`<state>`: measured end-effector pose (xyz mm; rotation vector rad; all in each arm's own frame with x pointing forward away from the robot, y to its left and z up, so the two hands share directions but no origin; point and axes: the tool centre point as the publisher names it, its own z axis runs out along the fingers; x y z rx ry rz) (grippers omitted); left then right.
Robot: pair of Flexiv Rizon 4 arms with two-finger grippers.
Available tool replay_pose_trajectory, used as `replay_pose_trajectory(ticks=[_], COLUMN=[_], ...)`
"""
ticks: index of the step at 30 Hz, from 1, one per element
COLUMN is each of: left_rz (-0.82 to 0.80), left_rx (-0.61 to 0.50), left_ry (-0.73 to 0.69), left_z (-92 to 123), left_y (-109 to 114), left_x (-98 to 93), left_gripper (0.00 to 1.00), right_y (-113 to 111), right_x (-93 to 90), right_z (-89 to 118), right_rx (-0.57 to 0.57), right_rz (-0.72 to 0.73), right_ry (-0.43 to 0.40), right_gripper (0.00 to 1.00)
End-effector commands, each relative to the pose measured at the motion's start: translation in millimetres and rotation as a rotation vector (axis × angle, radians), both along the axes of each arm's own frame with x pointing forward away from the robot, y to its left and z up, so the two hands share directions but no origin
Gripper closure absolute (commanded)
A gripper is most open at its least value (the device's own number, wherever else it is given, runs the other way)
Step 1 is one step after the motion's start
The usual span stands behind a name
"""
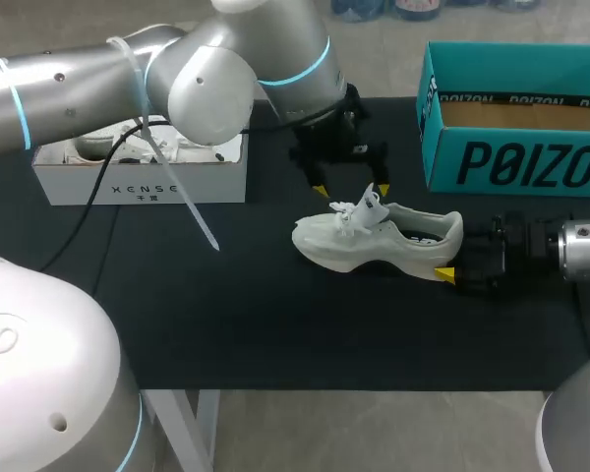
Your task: Take the shoe out of the shoebox, open the shoe tongue, remove and reinsert the insole, then place the shoe into the shoebox
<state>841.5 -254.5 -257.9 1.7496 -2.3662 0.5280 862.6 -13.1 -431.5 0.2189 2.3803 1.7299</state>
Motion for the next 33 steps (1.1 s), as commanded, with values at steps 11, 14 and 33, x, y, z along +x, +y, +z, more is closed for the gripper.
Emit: replay_pose_trajectory(ticks=[11,14,33], left_rz=[-0.416,-0.416,-1.489], left_rx=[0.109,0.109,0.317], left_ry=[-0.112,-0.112,-0.269], left_z=[2.7,2.7,21.5], left_y=[-0.7,-0.7,-17.7], left_x=[2.6,2.6,6.4], left_gripper=[0.0,0.0,0.0], right_y=[1.2,1.2,1.2], right_x=[-0.3,-0.3,-0.3], right_z=[-3.1,-3.1,-3.1], right_rx=[-0.001,-0.001,-0.001], right_rz=[-0.002,-0.002,-0.002], right_ry=[-0.001,-0.001,-0.001], right_gripper=[1.0,1.0,1.0])
